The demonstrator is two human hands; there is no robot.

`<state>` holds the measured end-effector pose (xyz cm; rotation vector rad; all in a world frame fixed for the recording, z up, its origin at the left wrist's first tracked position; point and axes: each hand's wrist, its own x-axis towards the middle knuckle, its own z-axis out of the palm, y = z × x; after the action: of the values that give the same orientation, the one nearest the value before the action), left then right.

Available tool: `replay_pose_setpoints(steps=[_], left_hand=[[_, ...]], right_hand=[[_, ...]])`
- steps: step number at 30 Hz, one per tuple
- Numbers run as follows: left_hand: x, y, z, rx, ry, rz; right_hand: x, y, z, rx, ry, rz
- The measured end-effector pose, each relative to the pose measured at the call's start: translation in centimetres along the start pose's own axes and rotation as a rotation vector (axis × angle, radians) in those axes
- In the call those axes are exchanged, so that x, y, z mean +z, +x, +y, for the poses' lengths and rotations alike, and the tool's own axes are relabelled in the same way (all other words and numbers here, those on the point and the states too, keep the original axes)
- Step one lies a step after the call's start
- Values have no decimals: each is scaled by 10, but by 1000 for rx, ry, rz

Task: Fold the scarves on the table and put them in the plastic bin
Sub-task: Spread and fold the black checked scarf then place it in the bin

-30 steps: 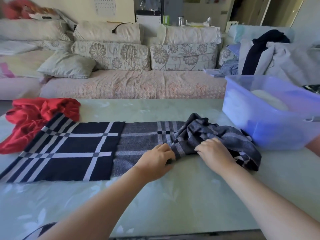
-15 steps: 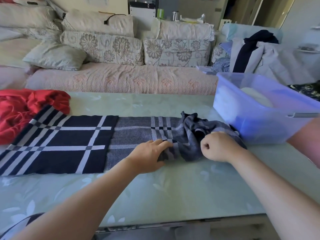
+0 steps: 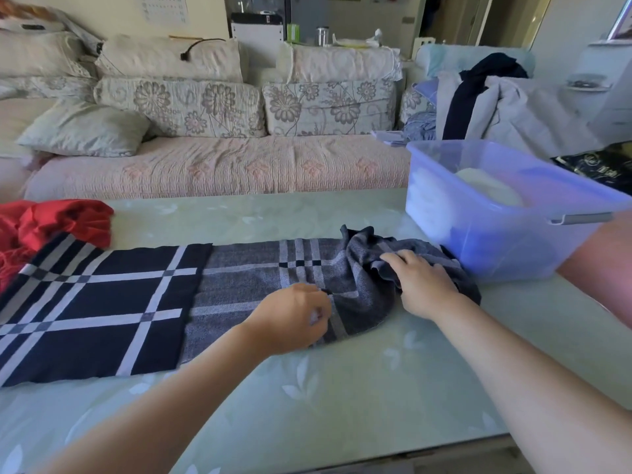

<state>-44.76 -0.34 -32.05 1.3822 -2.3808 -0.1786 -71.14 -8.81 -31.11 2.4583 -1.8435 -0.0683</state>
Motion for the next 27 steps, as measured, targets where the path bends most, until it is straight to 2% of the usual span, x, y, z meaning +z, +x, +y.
replay_pose_setpoints(steps=[3, 6, 9, 12, 14, 17, 18, 20, 22, 23, 25, 27], left_hand=[[19, 31, 26, 31, 1, 90], [43, 63, 54, 34, 26, 41], [55, 83, 70, -60, 210, -75], [61, 92, 76, -138, 280, -123], [64, 96, 78, -165, 321, -136], [64, 100, 84, -138, 406, -131], [63, 100, 86, -128, 364, -105], [61, 98, 91, -133, 122, -29], [59, 91, 93, -97, -142, -16], [58, 86, 93, -60, -219, -40], [57, 75, 87, -9, -305, -36], [51, 68, 73, -41, -343, 97]], right_hand=[[-1, 10, 3, -20, -27, -22], [-5, 9, 9, -32, -27, 3], [-17, 5, 27, 95, -264, 40], [-21, -5, 49, 249, -363, 20], [-20, -12, 50, 284, -409, -13], [-20, -12, 41, 154, -432, 76], [-20, -12, 36, 43, -349, 138], [-22, -13, 27, -184, -51, 185], [-23, -18, 21, -223, 217, 48], [-23, -20, 20, -185, 258, -34], [-22, -23, 23, -102, 151, -103], [-23, -23, 27, -14, -11, -80]])
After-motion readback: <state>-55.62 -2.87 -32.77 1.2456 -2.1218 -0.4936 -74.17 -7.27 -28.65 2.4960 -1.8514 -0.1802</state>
